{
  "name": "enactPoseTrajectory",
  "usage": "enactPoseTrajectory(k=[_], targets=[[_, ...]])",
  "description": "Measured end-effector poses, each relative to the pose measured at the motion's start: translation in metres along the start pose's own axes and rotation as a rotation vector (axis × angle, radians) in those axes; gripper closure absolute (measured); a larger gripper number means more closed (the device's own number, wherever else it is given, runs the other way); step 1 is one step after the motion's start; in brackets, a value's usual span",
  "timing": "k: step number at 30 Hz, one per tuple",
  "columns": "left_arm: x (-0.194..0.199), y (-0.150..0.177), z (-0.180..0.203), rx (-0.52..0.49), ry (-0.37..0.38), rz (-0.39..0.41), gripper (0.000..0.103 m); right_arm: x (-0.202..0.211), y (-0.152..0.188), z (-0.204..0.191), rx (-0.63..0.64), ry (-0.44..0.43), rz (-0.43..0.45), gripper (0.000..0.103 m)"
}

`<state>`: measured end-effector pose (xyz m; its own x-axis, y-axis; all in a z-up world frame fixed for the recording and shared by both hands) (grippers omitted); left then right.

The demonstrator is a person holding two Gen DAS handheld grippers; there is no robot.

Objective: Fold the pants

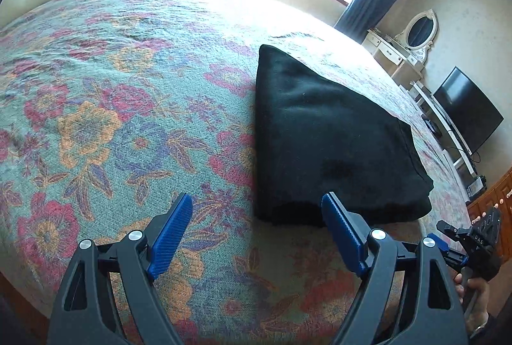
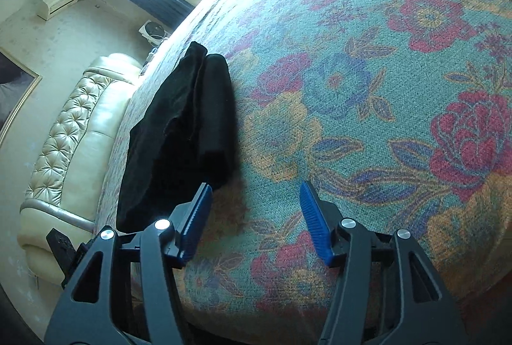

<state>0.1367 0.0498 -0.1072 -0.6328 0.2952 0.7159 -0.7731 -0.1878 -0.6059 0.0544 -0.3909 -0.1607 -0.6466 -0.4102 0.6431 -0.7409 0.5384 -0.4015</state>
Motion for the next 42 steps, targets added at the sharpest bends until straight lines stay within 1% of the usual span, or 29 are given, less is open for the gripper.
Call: enactPoseTrajectory(k=[3, 6, 8, 11, 12, 13, 15, 19, 23, 25, 27, 29, 34, 42], targets=[[0.001, 0.007, -0.002, 0.007, -0.022, -0.025, 0.021, 0.003, 0.006, -0.005, 0.049, 0.047, 0.01, 0.039], [0.005, 0.013, -0.002, 0.017, -0.036, -0.028, 0.021, 0.007, 0.013, -0.013, 0.118, 0.112, 0.024, 0.039], [0.012, 0.013, -0.001, 0.022, -0.058, -0.005, 0.021, 0.009, 0.017, -0.02, 0.167, 0.159, 0.036, 0.038], [0.021, 0.013, 0.007, 0.015, -0.073, 0.027, 0.021, 0.01, 0.027, -0.031, 0.242, 0.207, 0.045, 0.036], [0.023, 0.012, 0.01, 0.005, -0.089, 0.036, 0.021, 0.008, 0.028, -0.035, 0.262, 0.218, 0.05, 0.032], [0.026, 0.012, 0.013, -0.008, -0.105, 0.045, 0.021, 0.008, 0.031, -0.04, 0.282, 0.233, 0.057, 0.029], [0.031, 0.011, 0.02, -0.037, -0.136, 0.067, 0.021, 0.006, 0.036, -0.05, 0.327, 0.252, 0.06, 0.028], [0.039, 0.01, 0.03, -0.077, -0.199, 0.099, 0.021, 0.0, 0.045, -0.076, 0.408, 0.255, 0.059, 0.025], [0.045, 0.012, 0.04, -0.106, -0.204, 0.116, 0.021, -0.001, 0.051, -0.101, 0.484, 0.247, 0.073, 0.022], [0.045, 0.016, 0.042, -0.106, -0.223, 0.098, 0.021, 0.0, 0.053, -0.109, 0.518, 0.256, 0.087, 0.021], [0.043, 0.021, 0.046, -0.101, -0.215, 0.078, 0.021, 0.0, 0.056, -0.115, 0.536, 0.255, 0.097, 0.021], [0.04, 0.026, 0.05, -0.108, -0.218, 0.062, 0.021, 0.0, 0.058, -0.118, 0.544, 0.255, 0.097, 0.021], [0.04, 0.035, 0.063, -0.159, -0.235, 0.077, 0.021, -0.001, 0.06, -0.116, 0.534, 0.245, 0.091, 0.021], [0.037, 0.039, 0.064, -0.157, -0.239, 0.065, 0.021, -0.002, 0.06, -0.111, 0.516, 0.242, 0.08, 0.021]])
Point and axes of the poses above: each gripper's, at about its wrist camera, not at the fingertips, and x roughly against the way its jaws point, z to its right, y to its underside, the point moved 8 cm from there along -x, roughly the way its jaws point, and after that the axes turned 2 degrees about -y, right-handed, at the moved point
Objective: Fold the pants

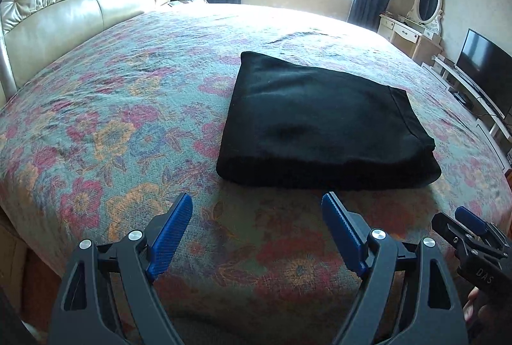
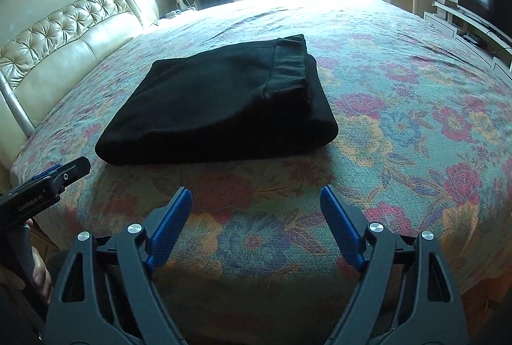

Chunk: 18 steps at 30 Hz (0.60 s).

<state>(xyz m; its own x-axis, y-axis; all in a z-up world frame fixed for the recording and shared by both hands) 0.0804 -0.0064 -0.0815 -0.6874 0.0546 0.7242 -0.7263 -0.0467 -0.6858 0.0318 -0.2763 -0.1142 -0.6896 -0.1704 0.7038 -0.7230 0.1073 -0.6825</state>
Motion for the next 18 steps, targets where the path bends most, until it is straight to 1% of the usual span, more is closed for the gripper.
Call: enactPoseTrajectory(k=[4, 7, 11, 15, 18], targets=[[0.002, 0.0, 0.001, -0.001, 0.005, 0.005, 0.021, -0.001, 0.001, -0.002, 0.0, -0.005, -0.005, 0.021], [0.004, -0.002, 0.005, -0.019, -0.005, 0.017, 0.021, -0.001, 0.003, -0.002, -0.002, -0.011, -0.01, 0.021], [0.007, -0.005, 0.008, -0.02, 0.019, 0.029, 0.021, 0.0, 0.002, -0.002, -0.004, -0.012, -0.01, 0.021], [0.01, -0.008, 0.008, -0.025, -0.011, 0.046, 0.021, 0.0, 0.002, -0.001, -0.011, -0.017, -0.01, 0.021], [0.014, -0.009, 0.012, -0.031, 0.023, 0.047, 0.021, 0.001, 0.002, -0.001, -0.015, -0.023, -0.01, 0.021]])
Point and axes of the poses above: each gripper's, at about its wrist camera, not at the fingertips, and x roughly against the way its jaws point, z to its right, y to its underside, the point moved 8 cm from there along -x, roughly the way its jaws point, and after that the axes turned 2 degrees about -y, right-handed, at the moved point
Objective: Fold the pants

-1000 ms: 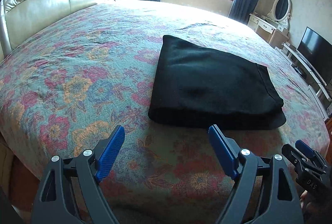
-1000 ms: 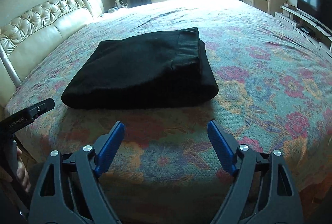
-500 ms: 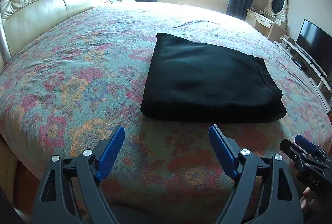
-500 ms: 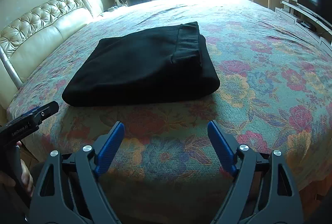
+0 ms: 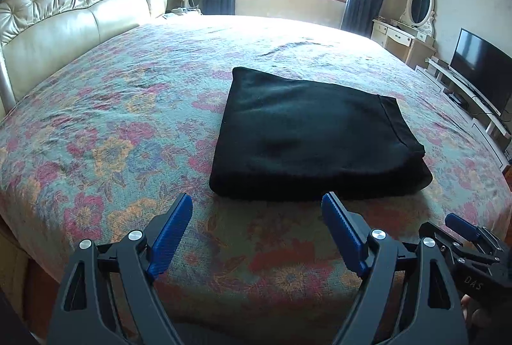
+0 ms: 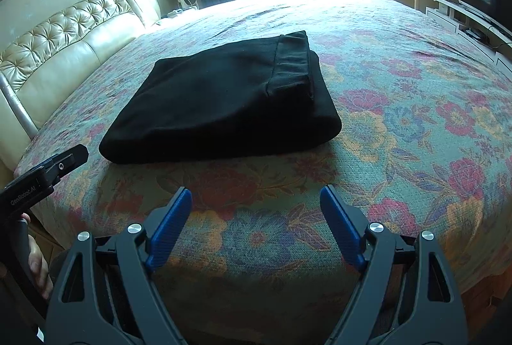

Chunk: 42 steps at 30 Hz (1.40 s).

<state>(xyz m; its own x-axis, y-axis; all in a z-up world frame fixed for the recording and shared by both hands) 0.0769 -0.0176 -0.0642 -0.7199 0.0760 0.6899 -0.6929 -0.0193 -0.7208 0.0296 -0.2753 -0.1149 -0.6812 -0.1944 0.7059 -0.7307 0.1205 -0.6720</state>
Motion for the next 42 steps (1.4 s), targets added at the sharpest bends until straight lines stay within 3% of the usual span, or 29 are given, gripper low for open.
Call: enactPoseTrajectory(k=[3, 8, 12, 15, 17, 22, 30, 35, 42], targets=[[0.004, -0.002, 0.006, -0.014, 0.029, 0.016, 0.021, 0.0, 0.001, 0.0, -0.002, -0.003, -0.002, 0.021], [0.013, -0.009, 0.017, -0.095, -0.04, 0.069, 0.021, -0.001, 0.001, 0.0, -0.009, -0.009, -0.005, 0.021], [0.013, -0.007, 0.024, -0.098, 0.002, 0.06, 0.021, 0.0, 0.002, 0.0, -0.015, -0.011, -0.007, 0.02], [0.011, -0.006, 0.022, -0.079, 0.003, 0.049, 0.021, -0.001, 0.003, 0.0, -0.017, -0.013, -0.011, 0.021], [0.011, -0.006, 0.019, -0.045, 0.0, 0.037, 0.013, -0.001, 0.003, 0.0, -0.018, -0.015, -0.013, 0.021], [0.013, -0.005, 0.012, -0.009, -0.018, 0.028, 0.013, -0.002, 0.005, -0.002, -0.017, -0.018, -0.017, 0.02], [0.013, 0.003, 0.011, -0.033, -0.094, 0.032, 0.013, -0.007, 0.009, -0.003, -0.01, -0.018, -0.034, 0.021], [0.014, 0.004, 0.02, -0.09, -0.073, 0.05, 0.013, -0.008, 0.011, -0.003, -0.008, -0.017, -0.037, 0.021], [0.01, 0.004, 0.008, 0.024, -0.026, 0.028, 0.013, -0.007, 0.01, 0.003, -0.021, -0.014, -0.033, 0.02]])
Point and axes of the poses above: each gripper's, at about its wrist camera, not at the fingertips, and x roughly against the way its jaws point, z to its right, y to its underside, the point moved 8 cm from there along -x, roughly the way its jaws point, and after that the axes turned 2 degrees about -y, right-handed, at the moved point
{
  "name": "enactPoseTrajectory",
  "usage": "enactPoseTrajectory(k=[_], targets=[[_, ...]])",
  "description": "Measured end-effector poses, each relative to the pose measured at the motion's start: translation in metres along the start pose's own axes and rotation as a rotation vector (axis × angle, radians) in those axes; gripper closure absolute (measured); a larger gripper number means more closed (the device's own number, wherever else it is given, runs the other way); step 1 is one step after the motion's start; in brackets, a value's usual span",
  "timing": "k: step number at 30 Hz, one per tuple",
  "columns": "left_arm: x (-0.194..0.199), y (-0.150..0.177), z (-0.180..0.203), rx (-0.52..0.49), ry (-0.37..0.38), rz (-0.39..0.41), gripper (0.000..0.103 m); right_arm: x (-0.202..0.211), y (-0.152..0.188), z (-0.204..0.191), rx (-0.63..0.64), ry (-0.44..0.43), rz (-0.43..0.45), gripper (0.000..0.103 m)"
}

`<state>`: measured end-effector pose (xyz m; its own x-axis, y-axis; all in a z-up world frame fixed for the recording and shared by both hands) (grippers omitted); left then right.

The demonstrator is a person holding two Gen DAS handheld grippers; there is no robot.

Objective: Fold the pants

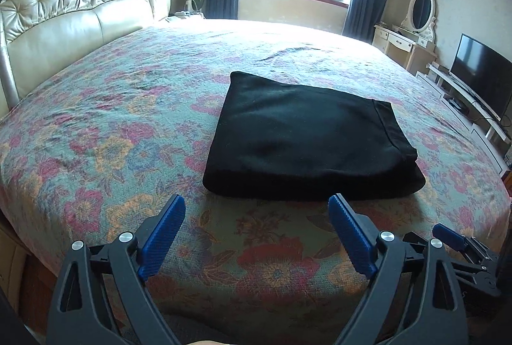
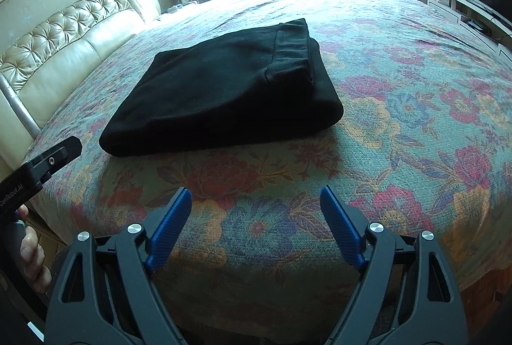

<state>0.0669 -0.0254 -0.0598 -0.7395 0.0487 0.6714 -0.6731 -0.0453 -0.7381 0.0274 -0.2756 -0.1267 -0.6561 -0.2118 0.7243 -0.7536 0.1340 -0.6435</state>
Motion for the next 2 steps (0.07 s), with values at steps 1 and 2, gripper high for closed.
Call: enactPoseTrajectory(k=[1, 2], targets=[[-0.0008, -0.0001, -0.0008, -0.001, -0.006, -0.002, 0.013, -0.0004, 0.0005, 0.0005, -0.001, 0.0, -0.003, 0.02], [-0.002, 0.0006, -0.0011, -0.004, -0.009, -0.007, 0.013, -0.0006, 0.0008, 0.0012, -0.002, 0.001, -0.004, 0.02]])
Point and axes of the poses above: each gripper's, at about its wrist camera, not at the fingertips, and x roughly against the way its jaws point, z to its right, y to its underside, the point moved 8 cm from there along -x, roughly the way its jaws point, and after that the axes turned 2 degrees about -y, right-handed, at the moved point
